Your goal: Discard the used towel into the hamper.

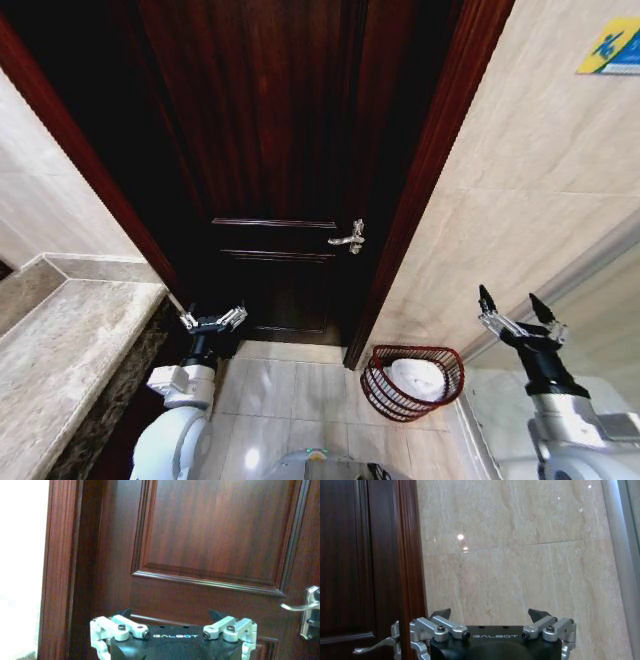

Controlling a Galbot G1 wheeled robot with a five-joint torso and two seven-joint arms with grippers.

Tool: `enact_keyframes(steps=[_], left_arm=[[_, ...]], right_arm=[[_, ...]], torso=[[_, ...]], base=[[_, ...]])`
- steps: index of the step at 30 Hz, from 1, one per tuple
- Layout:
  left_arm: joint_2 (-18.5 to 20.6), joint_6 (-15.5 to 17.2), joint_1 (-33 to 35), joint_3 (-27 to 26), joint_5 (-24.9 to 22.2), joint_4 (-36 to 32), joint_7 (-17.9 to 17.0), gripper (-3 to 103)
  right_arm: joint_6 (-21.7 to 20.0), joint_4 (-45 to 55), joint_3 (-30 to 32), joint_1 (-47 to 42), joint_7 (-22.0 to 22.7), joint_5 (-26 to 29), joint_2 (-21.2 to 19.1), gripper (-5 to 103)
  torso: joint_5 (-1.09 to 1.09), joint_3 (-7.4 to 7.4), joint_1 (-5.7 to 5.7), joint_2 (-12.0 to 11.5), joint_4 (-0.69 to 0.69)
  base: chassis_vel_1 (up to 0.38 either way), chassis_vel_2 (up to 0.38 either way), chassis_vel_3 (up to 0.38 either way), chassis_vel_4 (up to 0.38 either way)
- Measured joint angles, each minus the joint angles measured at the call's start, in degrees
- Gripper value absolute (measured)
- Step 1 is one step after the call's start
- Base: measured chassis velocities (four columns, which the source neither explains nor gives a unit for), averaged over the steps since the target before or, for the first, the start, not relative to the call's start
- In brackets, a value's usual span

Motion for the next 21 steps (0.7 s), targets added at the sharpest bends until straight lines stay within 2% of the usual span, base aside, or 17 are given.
enact_keyframes(steps=[21], left_arm=[[0.00,0.00,0.00,0.00,0.00,0.00,0.00,100]], right_arm=[[0.01,-0.66,-0.13,0.17,-0.04,-0.16,-0.11,100]], torso=[[0.00,0.00,0.00,0.00,0.00]], base=[[-0.012,-0.012,-0.014,-0.014]])
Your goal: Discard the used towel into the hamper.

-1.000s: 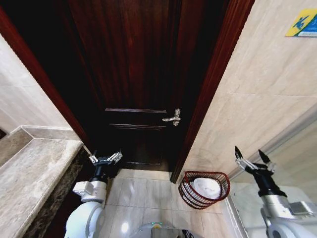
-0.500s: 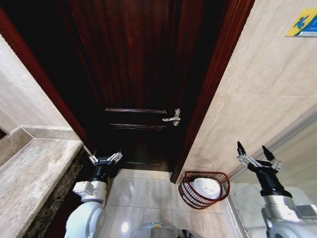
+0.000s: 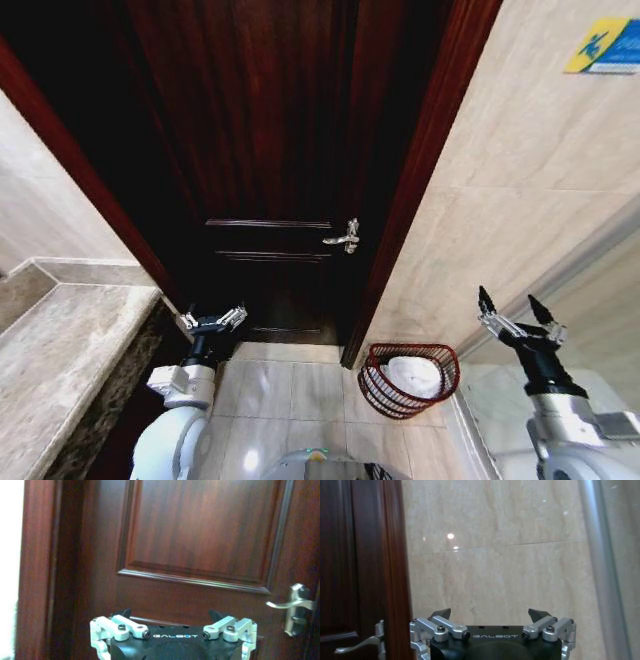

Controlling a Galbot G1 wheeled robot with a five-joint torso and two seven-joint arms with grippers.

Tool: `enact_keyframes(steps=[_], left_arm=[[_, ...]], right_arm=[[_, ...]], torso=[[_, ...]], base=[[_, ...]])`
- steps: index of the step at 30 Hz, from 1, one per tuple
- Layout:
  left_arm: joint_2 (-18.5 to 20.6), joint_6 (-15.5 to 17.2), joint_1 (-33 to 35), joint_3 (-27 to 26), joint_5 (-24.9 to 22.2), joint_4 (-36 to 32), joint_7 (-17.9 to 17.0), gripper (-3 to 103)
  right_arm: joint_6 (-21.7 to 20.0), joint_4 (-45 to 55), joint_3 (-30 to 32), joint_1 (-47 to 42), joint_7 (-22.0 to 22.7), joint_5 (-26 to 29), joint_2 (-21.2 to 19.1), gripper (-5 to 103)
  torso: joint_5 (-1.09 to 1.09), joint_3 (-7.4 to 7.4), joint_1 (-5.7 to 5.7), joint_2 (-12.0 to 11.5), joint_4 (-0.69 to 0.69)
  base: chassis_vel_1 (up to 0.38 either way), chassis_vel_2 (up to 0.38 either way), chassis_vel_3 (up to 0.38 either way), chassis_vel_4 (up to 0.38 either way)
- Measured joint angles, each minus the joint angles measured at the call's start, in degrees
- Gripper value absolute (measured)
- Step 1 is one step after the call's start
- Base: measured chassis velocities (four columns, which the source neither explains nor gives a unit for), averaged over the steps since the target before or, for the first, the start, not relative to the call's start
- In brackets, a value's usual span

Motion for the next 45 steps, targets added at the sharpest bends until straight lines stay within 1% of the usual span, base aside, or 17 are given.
enact_keyframes(steps=[18,23,30,32,35,38,39,41,42,43,45], left_arm=[[0.00,0.00,0.00,0.00,0.00,0.00,0.00,100],[0.00,0.00,0.00,0.00,0.00,0.00,0.00,100],[0.00,0.00,0.00,0.00,0.00,0.00,0.00,100],[0.00,0.00,0.00,0.00,0.00,0.00,0.00,100],[0.00,0.00,0.01,0.00,0.00,0.00,0.00,100],[0.01,0.00,0.01,0.01,0.00,0.00,0.00,100],[0.00,0.00,0.01,0.01,0.00,0.00,0.02,100],[0.00,0.00,0.01,0.01,0.00,-0.01,0.01,100],[0.00,0.00,0.01,0.00,0.00,0.00,-0.01,100],[0.00,0.00,0.01,0.00,0.00,-0.01,-0.01,100],[-0.01,0.00,0.03,0.00,0.00,-0.01,-0.01,100]], right_arm=[[0.01,-0.10,-0.03,0.03,-0.04,-0.05,-0.01,100],[0.01,-0.12,-0.03,0.04,-0.05,-0.05,-0.02,100],[0.01,-0.13,-0.04,0.04,-0.07,-0.05,-0.03,100],[0.01,-0.13,-0.04,0.04,-0.08,-0.06,-0.02,100],[0.01,-0.13,-0.05,0.04,-0.08,-0.05,-0.02,100],[0.01,-0.13,-0.05,0.03,-0.09,-0.05,-0.02,100],[0.02,-0.15,-0.04,0.04,-0.08,-0.06,-0.03,100],[0.02,-0.15,-0.04,0.03,-0.09,-0.06,-0.03,100],[0.02,-0.14,-0.04,0.03,-0.08,-0.06,-0.03,100],[0.02,-0.15,-0.04,0.03,-0.08,-0.06,-0.03,100],[0.02,-0.15,-0.04,0.03,-0.08,-0.06,-0.03,100]], torso=[[0.00,0.00,0.00,0.00,-0.03],[0.00,0.00,0.01,0.00,0.00],[0.01,0.01,0.03,-0.01,0.00],[-0.02,0.00,0.02,-0.01,0.00],[0.02,0.00,0.00,0.00,0.00],[-0.04,0.00,0.01,-0.01,0.00],[0.04,0.00,0.01,-0.01,-0.01],[0.02,-0.01,-0.02,0.00,-0.01],[-0.11,0.00,-0.01,0.00,0.00],[0.05,-0.01,-0.03,0.01,0.00],[0.04,-0.01,-0.04,0.02,0.00]], base=[[-0.084,-0.083,-0.094,-0.084],[-0.024,-0.027,-0.014,-0.013],[0.073,-0.074,-0.073,0.082],[0.176,-0.187,-0.169,0.161],[0.202,-0.180,-0.217,0.186],[0.185,-0.254,-0.240,0.223],[0.260,-0.258,-0.221,0.244],[0.242,-0.249,-0.221,0.280],[0.242,-0.282,-0.250,0.280],[0.274,-0.230,-0.260,0.280],[0.269,-0.230,-0.222,0.244]])
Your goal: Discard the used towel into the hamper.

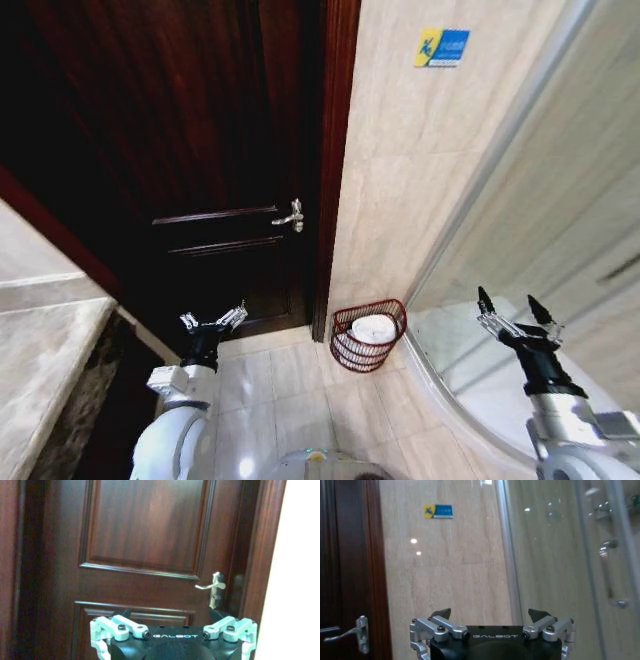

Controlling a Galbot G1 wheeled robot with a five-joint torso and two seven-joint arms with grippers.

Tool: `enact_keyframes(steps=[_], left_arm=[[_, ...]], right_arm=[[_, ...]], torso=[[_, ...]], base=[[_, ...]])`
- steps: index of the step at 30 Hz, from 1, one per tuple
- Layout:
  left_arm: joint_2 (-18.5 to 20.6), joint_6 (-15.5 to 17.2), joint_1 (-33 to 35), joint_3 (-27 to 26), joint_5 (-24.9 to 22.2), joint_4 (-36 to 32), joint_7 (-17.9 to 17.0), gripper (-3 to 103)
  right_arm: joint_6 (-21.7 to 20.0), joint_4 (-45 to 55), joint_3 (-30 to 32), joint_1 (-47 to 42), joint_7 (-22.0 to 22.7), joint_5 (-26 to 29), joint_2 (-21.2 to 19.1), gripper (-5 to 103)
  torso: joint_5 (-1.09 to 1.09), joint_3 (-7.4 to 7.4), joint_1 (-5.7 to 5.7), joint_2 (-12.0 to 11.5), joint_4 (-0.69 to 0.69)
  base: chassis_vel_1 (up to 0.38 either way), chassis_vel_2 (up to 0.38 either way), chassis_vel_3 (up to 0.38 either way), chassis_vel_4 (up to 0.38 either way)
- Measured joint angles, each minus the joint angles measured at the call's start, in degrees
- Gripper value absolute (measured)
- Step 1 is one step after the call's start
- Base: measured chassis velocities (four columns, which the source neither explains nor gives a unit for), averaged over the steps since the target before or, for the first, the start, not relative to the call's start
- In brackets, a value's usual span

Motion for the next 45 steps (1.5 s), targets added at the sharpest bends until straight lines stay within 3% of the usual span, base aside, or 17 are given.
enact_keyframes(steps=[8,45], left_arm=[[0.00,0.00,-0.01,0.00,0.00,0.00,0.00,100],[0.01,0.00,-0.03,0.00,0.00,0.00,0.00,100]], right_arm=[[0.00,0.00,0.00,0.01,0.00,0.00,0.00,100],[0.00,0.01,0.00,0.01,0.01,0.00,0.00,100]], torso=[[-0.01,0.01,0.02,0.00,0.00],[-0.03,0.01,0.04,-0.02,-0.01]], base=[[0.093,-0.061,-0.091,0.092],[-0.085,-0.078,-0.079,-0.093]])
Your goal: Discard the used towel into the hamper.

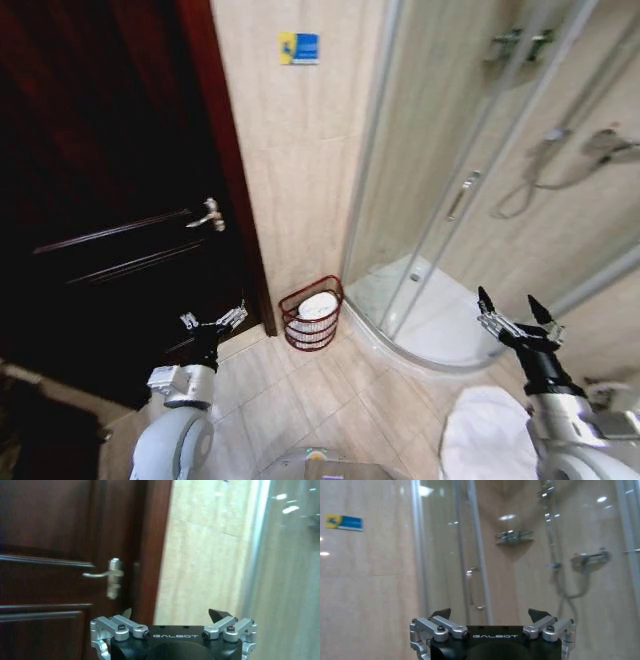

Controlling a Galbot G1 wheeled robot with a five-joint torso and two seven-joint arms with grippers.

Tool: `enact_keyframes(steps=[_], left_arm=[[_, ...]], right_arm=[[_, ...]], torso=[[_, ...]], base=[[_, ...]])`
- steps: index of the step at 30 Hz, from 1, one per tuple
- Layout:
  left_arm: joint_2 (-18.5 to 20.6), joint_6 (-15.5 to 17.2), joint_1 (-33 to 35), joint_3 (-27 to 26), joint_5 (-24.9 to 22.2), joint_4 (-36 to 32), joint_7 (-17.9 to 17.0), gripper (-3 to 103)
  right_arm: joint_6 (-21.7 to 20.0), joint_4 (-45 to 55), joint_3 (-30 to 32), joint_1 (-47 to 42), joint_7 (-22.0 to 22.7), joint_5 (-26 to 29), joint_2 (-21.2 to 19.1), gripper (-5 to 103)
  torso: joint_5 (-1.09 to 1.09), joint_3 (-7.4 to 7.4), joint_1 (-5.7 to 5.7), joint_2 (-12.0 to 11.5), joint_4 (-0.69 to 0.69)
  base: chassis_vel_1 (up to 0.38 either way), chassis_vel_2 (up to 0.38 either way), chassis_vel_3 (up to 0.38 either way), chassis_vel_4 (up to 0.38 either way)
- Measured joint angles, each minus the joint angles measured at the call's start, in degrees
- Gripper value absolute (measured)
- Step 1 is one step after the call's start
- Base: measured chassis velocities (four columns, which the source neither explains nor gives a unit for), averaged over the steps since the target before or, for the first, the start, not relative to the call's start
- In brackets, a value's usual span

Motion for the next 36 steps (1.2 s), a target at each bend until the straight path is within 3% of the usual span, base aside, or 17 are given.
enact_keyframes(steps=[36], left_arm=[[0.00,0.00,0.00,0.00,0.00,0.00,0.00,100]], right_arm=[[0.00,0.00,0.00,0.00,0.00,0.00,0.00,100]], torso=[[-0.01,0.00,0.00,0.00,0.00]], base=[[-0.123,-0.128,-0.123,-0.127]])
